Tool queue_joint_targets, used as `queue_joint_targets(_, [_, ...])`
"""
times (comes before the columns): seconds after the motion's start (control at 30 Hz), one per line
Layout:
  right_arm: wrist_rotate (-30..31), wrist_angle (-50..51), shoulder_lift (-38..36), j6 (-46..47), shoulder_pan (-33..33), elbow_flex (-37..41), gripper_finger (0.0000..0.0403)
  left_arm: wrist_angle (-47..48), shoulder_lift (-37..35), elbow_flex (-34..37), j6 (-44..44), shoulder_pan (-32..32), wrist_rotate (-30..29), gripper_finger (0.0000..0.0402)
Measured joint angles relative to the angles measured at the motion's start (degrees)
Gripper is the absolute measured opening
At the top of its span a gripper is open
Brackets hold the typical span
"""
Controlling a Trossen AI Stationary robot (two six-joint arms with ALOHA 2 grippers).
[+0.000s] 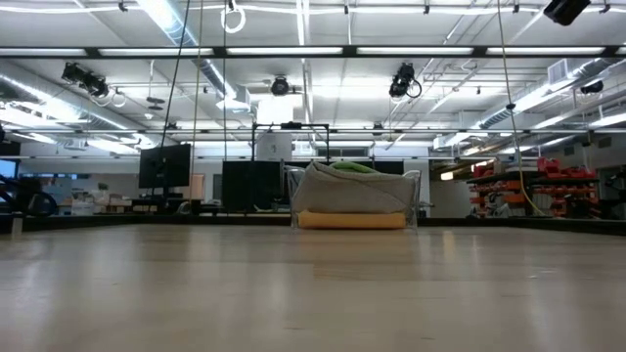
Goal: Fold microfiber towels
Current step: Return to Home Position
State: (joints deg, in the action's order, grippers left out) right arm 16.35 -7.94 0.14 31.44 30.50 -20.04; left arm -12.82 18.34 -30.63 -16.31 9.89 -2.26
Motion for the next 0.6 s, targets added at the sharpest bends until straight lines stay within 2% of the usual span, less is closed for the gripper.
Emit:
queue_joint_targets(0.17, [-2.1,-4.1,0.0,-0.5,0.0,2.2,0.0032,-11.6,-1.2,7.7,0.4,0.0,1.1,0.0272])
queue_joint_targets(0.33, [-7.3,-4.0,0.0,2.4,0.0,3.4,0.0032,-15.8,-4.4,13.0,-1.3,0.0,6.3,0.0272])
queue_joint_targets(0.43, [-7.4,-3.9,0.0,4.2,0.0,5.0,0.0032,-20.6,-6.0,16.3,-2.0,0.0,9.3,0.0272])
queue_joint_targets(0.6, [-7.7,-7.7,0.0,5.9,0.0,8.9,0.0032,-26.6,-8.1,21.4,-2.8,0.0,11.1,0.0272])
